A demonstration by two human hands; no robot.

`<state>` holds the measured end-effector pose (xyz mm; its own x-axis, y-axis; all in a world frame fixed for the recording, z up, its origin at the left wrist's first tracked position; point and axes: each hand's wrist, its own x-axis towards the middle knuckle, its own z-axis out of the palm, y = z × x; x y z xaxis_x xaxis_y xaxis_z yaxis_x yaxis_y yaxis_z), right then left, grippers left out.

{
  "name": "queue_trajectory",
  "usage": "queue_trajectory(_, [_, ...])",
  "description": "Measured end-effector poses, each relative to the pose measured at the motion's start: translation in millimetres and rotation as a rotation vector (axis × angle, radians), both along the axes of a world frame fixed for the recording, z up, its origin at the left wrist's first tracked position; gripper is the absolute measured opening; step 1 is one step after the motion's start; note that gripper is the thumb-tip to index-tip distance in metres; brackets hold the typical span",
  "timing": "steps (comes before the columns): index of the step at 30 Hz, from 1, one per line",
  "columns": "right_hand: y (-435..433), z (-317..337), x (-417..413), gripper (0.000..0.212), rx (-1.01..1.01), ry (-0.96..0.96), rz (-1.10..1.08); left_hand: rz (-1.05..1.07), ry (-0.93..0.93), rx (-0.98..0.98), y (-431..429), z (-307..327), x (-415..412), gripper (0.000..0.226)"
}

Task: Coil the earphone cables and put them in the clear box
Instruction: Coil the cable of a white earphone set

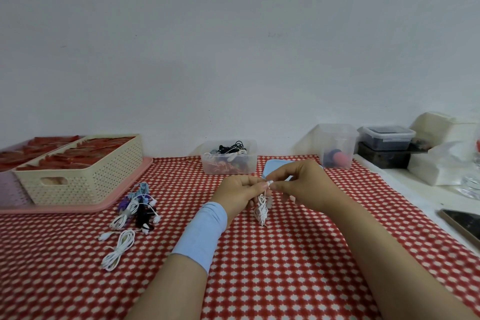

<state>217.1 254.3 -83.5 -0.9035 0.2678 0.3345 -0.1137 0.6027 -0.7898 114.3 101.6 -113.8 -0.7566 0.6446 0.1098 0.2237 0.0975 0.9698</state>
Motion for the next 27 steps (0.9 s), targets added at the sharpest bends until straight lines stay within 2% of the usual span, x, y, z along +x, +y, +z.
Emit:
queue_trajectory(5, [-1,1,0,0.008,-0.045,-0.042,0.033,0.056,0.095,-0.003,-1,1,1,0.007])
queue_trajectory(11, [-1,0,2,0.010,-0.275,-0.077,-0.024,0.033,0.188,0.063,-3,2,5,0.014])
queue_trajectory(16, [-3,0,2,0.003,-0.320,-0.117,-0.050,0.068,0.239,0.086,-3,4,5,0.015])
queue_trajectory(22, [-1,1,3,0.012,-0.346,-0.173,0.008,0.082,0.269,0.081,-3,3,5,0.014])
queue_trajectory(27, [9,2,4,0.024,-0.596,-0.240,0.100,0.076,0.189,0.118,-4,7,7,0.011])
